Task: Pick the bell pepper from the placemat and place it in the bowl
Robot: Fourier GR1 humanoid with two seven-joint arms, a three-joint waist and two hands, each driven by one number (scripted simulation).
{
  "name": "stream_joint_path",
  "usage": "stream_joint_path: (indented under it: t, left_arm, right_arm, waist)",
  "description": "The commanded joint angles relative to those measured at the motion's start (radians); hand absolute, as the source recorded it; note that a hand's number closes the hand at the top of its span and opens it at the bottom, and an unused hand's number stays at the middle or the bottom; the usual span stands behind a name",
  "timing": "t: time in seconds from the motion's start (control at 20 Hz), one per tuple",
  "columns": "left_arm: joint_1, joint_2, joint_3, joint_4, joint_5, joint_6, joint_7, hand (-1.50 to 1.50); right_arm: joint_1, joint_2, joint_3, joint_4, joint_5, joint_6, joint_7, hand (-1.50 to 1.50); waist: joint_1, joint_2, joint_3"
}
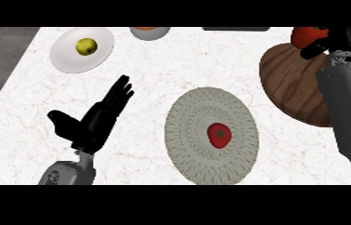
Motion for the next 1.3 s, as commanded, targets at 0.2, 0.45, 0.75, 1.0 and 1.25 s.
stream_joint_path:
  t: [0.2, 0.45, 0.75, 1.0, 1.25]
  left_arm:
    - [-0.048, 0.001, 0.021, 0.004, 0.004, -0.012, 0.031, 0.00]
    - [-0.057, -0.018, 0.013, 0.022, -0.014, -0.012, 0.014, 0.00]
    - [-0.040, -0.028, 0.016, 0.056, -0.034, 0.003, -0.004, 0.00]
    - [-0.017, -0.001, 0.040, -0.007, 0.007, -0.010, 0.046, 0.00]
    - [0.037, 0.024, 0.065, 0.017, -0.005, -0.034, -0.032, 0.00]
  right_arm:
    - [-0.040, -0.069, -0.128, 0.407, -0.038, -0.095, -0.094, 1.50]
    - [-0.093, -0.067, -0.216, 0.600, -0.103, -0.238, -0.191, -1.50]
    - [-0.069, -0.036, -0.357, 0.555, -0.279, -0.425, -0.398, -1.50]
    - [-0.034, 0.055, -0.459, 0.367, -0.462, -0.607, -0.637, -1.50]
    - [0.056, 0.160, -0.452, 0.100, -0.628, -0.517, -0.789, -1.50]
  waist:
    - [0.015, 0.009, 0.001]
    - [0.022, 0.011, 0.002]
    - [0.011, 0.010, 0.003]
    - [-0.012, -0.008, 0.005]
    - [-0.047, -0.022, -0.001]
